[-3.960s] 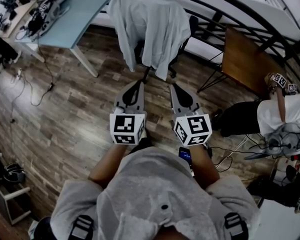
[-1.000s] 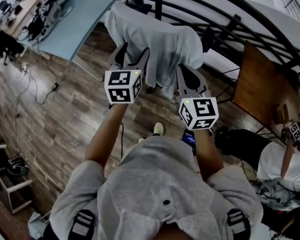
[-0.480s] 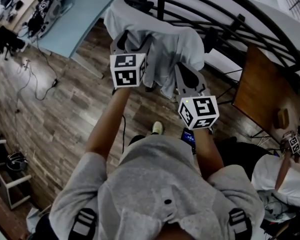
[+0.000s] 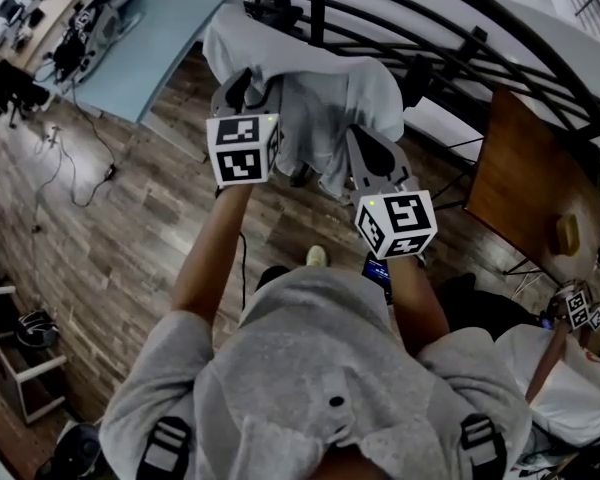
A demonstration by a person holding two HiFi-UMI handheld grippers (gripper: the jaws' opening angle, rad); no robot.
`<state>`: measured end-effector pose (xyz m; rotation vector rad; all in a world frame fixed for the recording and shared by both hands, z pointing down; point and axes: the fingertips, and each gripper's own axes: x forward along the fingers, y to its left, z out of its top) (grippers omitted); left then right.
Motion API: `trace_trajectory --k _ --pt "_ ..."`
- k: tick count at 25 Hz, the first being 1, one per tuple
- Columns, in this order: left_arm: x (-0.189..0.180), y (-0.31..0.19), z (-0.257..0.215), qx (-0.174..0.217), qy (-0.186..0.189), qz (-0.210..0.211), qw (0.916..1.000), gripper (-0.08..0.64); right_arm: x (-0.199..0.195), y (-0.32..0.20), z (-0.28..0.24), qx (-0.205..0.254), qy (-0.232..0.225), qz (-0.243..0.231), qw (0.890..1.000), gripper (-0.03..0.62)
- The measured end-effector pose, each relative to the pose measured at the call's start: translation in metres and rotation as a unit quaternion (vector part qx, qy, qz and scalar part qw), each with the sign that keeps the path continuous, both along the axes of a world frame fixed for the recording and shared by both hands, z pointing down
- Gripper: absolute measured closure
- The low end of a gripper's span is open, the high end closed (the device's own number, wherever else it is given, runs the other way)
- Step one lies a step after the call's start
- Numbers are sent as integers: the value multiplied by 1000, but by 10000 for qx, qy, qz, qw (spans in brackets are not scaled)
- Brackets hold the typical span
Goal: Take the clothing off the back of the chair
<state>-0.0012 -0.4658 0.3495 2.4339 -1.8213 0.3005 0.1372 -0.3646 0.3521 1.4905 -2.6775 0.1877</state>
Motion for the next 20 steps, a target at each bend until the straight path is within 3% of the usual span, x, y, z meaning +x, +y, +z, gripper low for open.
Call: trace_trajectory --k 2,4,7,9,15,20 --pt "8 7 -5 136 -125 54 9998 459 0 -2 -1 8 -9 -11 10000 583" --pt "12 6 -7 197 -253 86 9994 466 -2 -4 0 7 -14 -38 10000 583" --pt "11 5 -9 168 -18 159 9997 480 -4 -4 4 3 -2 -64 10000 583" --pt "12 9 -13 274 20 162 9995 546 -4 -4 6 -11 25 -56 10000 583" --pt "3 14 -33 525 265 71 9982 548 1 -7 1 2 5 18 10000 583" --pt "-1 20 -48 733 153 82 9972 548 3 -14 -4 107 -62 207 9997 574"
